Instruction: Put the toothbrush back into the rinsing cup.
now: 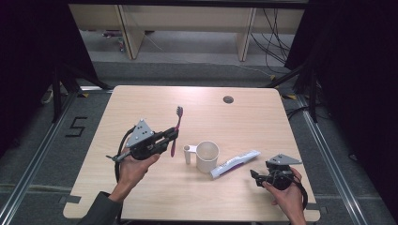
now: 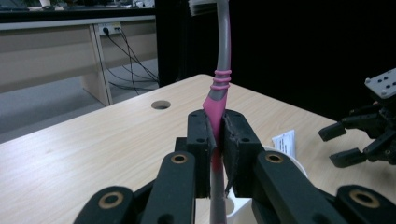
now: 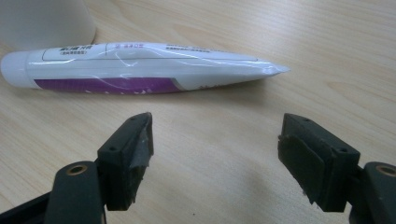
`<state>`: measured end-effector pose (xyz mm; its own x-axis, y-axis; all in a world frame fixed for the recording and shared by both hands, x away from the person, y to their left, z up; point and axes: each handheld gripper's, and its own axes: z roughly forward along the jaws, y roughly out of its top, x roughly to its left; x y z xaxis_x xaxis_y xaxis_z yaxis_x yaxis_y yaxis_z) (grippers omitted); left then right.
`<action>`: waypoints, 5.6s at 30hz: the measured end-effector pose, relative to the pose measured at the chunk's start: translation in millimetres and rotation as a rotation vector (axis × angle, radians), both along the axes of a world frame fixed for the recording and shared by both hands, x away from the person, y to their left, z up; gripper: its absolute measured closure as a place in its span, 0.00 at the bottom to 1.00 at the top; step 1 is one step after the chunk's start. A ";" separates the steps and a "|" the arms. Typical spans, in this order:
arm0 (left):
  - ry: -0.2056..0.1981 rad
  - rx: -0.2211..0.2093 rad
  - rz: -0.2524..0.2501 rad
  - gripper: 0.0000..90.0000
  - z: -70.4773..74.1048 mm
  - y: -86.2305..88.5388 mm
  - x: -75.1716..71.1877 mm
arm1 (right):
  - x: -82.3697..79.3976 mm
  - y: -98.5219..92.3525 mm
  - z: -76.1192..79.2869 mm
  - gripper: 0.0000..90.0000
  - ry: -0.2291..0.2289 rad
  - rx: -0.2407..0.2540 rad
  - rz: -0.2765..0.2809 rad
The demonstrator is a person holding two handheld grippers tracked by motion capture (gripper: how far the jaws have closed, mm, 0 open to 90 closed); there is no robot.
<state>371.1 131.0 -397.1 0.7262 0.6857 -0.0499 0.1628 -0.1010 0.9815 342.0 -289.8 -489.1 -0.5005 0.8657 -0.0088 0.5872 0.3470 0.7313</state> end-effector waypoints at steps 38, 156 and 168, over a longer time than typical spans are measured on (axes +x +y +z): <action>-0.038 -0.022 0.012 0.91 -38.7 -37.1 21.5 | 1.2 -1.1 0.4 0.30 0.013 0.013 0.019; 0.289 0.262 0.066 0.28 -103.2 51.9 -69.5 | 29.2 86.6 3.7 1.00 0.036 0.140 0.174; 0.298 0.266 0.055 0.28 -104.2 50.5 -69.2 | 36.2 97.8 0.7 1.00 0.081 0.141 0.166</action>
